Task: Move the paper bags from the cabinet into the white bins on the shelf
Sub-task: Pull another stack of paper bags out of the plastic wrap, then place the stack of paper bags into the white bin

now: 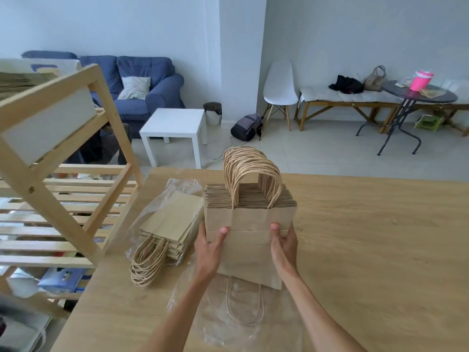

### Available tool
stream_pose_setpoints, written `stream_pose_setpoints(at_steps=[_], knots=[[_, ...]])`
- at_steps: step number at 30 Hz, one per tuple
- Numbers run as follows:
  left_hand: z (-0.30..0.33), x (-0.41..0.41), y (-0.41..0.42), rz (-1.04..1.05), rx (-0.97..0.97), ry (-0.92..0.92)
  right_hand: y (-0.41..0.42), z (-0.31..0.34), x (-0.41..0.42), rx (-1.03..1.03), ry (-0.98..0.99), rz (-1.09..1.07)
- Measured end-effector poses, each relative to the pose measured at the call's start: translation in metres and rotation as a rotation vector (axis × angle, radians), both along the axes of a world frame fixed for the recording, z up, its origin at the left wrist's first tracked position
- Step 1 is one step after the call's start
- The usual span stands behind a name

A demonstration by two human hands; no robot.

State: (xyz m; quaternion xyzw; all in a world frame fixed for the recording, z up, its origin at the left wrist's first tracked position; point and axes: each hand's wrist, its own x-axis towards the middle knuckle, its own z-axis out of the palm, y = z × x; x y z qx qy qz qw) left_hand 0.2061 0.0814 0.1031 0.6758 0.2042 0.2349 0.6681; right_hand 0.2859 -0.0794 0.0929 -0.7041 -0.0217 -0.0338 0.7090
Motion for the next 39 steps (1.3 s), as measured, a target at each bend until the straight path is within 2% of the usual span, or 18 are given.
stream_pose_setpoints(at_steps=[3,11,19,24,31,36,39], knots=[[0.031,0.004,0.007,0.028,0.066,-0.034,0.005,0.028,0.006,0.035,-0.040,0.034],[0.117,0.005,0.031,0.117,0.022,-0.103,0.036,0.120,0.026,0.105,-0.086,0.136],[0.193,-0.025,0.085,0.230,0.168,-0.189,0.094,0.198,0.018,0.156,-0.130,0.396],[0.228,-0.057,0.125,0.339,0.165,-0.240,0.144,0.242,-0.006,0.199,-0.149,0.521],[0.271,-0.122,0.214,0.442,0.172,-0.310,0.232,0.295,-0.049,0.199,-0.165,0.826],[0.306,-0.175,0.293,0.411,0.220,-0.349,0.302,0.332,-0.078,0.181,-0.138,1.111],[0.327,-0.197,0.335,0.407,0.250,-0.348,0.342,0.358,-0.095,0.162,-0.136,1.176]])
